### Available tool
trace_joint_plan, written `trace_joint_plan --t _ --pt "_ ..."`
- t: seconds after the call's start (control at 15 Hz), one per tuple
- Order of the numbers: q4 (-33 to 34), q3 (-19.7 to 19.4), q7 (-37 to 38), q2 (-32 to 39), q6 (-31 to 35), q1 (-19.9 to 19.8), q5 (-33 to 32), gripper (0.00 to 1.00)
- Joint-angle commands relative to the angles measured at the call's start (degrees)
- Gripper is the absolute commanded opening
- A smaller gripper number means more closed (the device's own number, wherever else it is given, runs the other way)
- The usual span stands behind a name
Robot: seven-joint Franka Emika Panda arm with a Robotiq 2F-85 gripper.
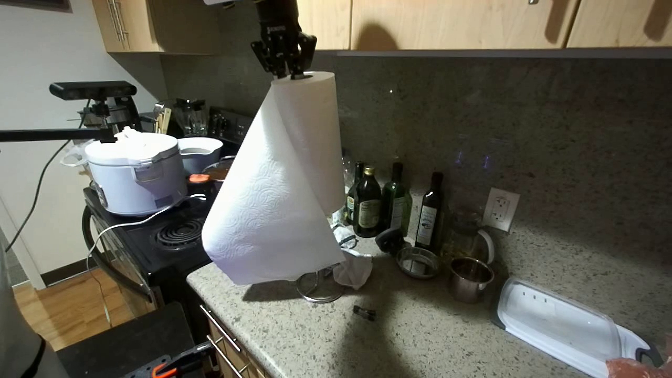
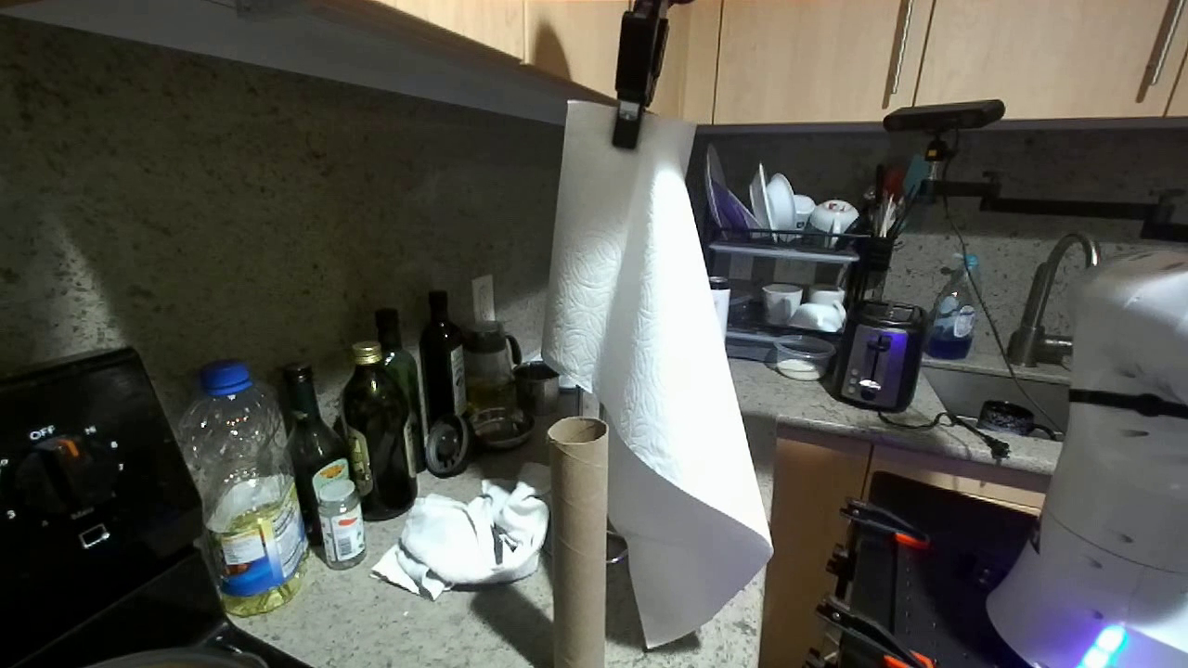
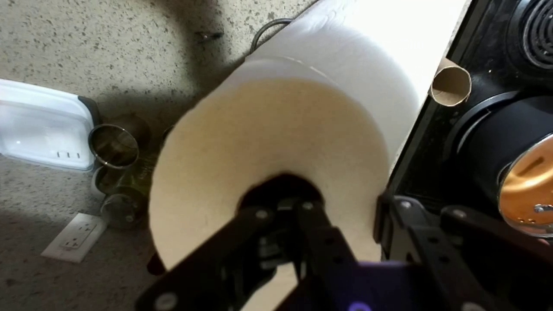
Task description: Replace the tissue paper core with the paper towel roll
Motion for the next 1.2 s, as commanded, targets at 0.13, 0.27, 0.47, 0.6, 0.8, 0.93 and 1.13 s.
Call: trace_joint_plan --t 0.13,0.27,0.47,0.6,0.8,0.93,1.13 --pt "3.05 -0.36 -1.52 3.17 -2.67 -0.79 1.97 0.07" --pt "3.07 -0.44 -1.69 3.93 -2.66 -0.85 2.48 0.07" --pt "3.10 -0.56 -2.01 5.23 -2.59 -1.00 3.32 0.07" --pt "3.28 -0.53 -2.04 6.24 -2.77 -1.09 3.64 0.07" --pt "3.54 -0.42 -1.98 7.64 -3.09 -1.16 3.75 0.07" --pt "3.63 -0.35 -1.95 8.44 -3.29 -1.18 3.70 0.07" --pt "3.85 -0.26 -1.91 9.63 -3.62 -1.22 3.69 0.07"
